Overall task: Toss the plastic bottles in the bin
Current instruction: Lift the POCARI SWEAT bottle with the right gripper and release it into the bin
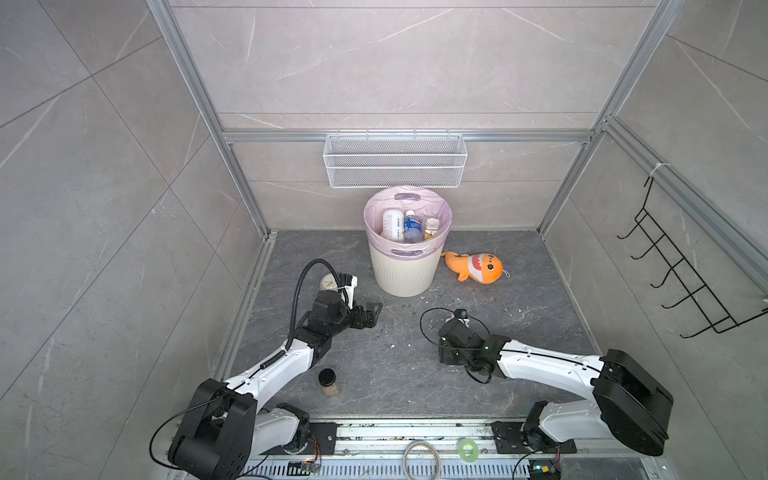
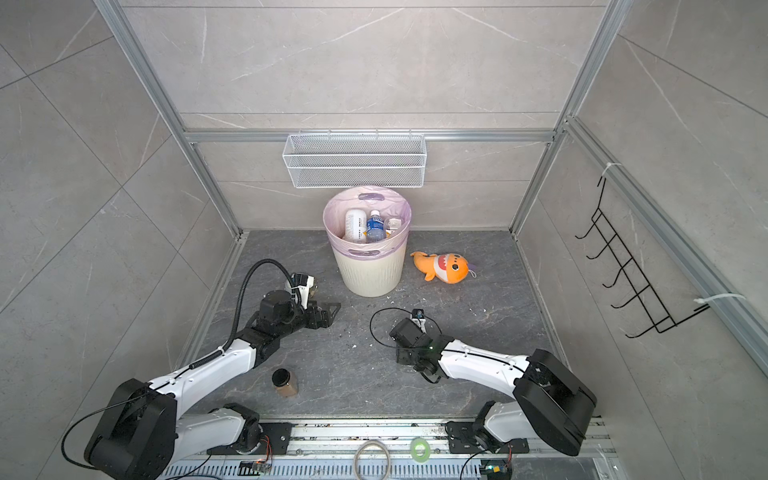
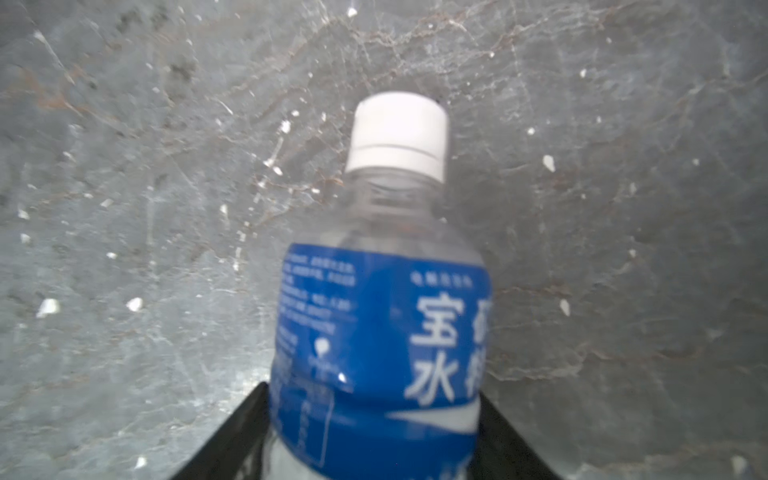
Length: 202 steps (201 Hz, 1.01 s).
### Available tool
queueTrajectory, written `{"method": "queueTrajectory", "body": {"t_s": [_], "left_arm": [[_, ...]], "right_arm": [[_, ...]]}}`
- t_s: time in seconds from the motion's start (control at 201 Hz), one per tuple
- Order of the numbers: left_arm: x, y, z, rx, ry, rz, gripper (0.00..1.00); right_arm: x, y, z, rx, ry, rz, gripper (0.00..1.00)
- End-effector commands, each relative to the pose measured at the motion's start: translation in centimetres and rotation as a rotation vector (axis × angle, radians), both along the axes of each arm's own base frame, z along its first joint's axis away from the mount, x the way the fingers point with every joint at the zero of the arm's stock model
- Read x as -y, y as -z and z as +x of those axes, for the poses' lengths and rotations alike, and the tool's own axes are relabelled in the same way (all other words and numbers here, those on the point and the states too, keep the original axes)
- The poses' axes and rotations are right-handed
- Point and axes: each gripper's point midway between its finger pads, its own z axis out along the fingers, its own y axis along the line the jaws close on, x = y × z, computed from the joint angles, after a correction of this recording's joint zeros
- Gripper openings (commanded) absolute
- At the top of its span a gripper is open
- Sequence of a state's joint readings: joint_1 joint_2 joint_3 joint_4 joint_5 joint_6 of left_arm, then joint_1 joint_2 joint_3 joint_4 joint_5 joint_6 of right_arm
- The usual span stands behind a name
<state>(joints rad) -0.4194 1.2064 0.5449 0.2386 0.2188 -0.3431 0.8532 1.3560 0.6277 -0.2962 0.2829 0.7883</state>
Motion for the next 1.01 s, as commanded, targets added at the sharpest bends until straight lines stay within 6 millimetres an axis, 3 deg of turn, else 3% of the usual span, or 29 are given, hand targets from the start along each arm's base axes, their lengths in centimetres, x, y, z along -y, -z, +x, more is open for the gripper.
{"method": "queueTrajectory", "body": {"t_s": [0.0, 0.09, 0.249, 0.453, 0.761, 1.0], "left_arm": [[0.4, -1.3, 0.7, 0.045, 0.013, -0.001, 1.00], [0.5, -1.2, 0.7, 0.041, 0.017, -0.003, 1.00], [0.6, -1.0, 0.7, 0.037, 0.019, -0.003, 0.99], [0.6, -1.0, 0.8, 0.037, 0.020, -0.004, 0.99], [0.7, -0.9, 0.8, 0.033, 0.023, -0.006, 0.99], [0.7, -0.7, 0.9, 0.028, 0.026, 0.001, 0.99]], "right_arm": [[-0.3, -1.2, -0.3, 0.069, -0.033, 0.018, 0.55], [-0.3, -2.6, -0.5, 0.131, -0.051, 0.023, 0.50], [-0.5, -5.9, -0.7, 0.254, -0.087, 0.025, 0.50], [-1.0, -11.3, -1.1, 0.412, -0.134, 0.050, 0.51], [-2.5, -20.9, -0.9, 0.611, -0.194, 0.087, 0.52], [-5.0, -31.3, 2.4, 0.715, -0.162, 0.083, 0.51]]}}
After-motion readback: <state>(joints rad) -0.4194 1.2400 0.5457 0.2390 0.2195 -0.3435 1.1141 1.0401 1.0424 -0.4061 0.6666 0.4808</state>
